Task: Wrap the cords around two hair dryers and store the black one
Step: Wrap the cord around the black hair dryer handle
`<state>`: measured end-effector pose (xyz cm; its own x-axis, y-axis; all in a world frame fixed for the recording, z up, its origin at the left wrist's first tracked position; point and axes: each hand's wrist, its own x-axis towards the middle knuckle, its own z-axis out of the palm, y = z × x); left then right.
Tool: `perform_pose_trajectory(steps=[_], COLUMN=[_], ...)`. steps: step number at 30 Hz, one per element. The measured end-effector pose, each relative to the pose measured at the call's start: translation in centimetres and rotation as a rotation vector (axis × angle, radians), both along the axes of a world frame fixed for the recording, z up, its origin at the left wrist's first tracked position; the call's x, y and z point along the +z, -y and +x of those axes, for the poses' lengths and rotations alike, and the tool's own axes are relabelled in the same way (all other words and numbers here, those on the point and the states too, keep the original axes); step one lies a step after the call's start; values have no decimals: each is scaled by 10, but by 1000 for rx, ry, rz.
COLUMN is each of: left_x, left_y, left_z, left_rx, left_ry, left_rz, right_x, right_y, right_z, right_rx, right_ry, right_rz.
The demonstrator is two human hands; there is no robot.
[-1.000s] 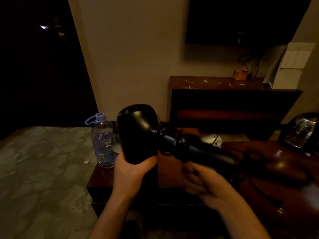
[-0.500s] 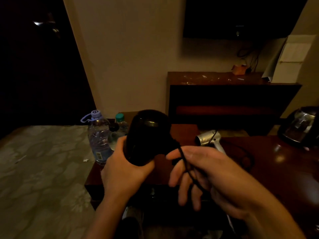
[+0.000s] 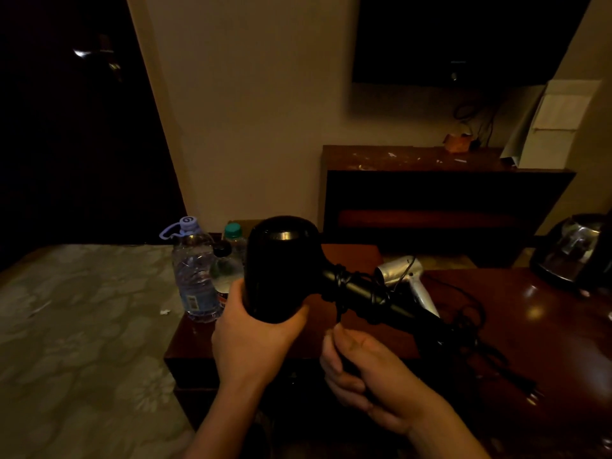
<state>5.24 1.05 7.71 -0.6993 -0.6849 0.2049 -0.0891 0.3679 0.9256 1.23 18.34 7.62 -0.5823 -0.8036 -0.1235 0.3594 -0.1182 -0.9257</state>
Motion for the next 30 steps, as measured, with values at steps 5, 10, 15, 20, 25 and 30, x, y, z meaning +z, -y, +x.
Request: perform_pose_trajectory(steps=[5, 10, 15, 20, 25, 30], left_x=[0, 4, 9, 5, -1, -8], left_y=[-4, 2, 3, 7, 10, 13], left_z=[4, 4, 4, 0, -3, -5], left_rx=[-51, 42, 135, 189, 215, 237], left_ry=[-44, -132, -158, -80, -54, -91], left_rz=[35, 127, 79, 89, 105, 170], right_x=[4, 17, 10, -3, -1, -5], right_y=[-10, -22, -19, -28, -30, -31], right_z=[-8, -12, -4, -23, -21, -28], right_rx=[-183, -454, -319, -597, -645, -881], right_ry=[-85, -915, -98, 318, 353, 321], right_rz=[124, 856, 175, -515, -636, -491])
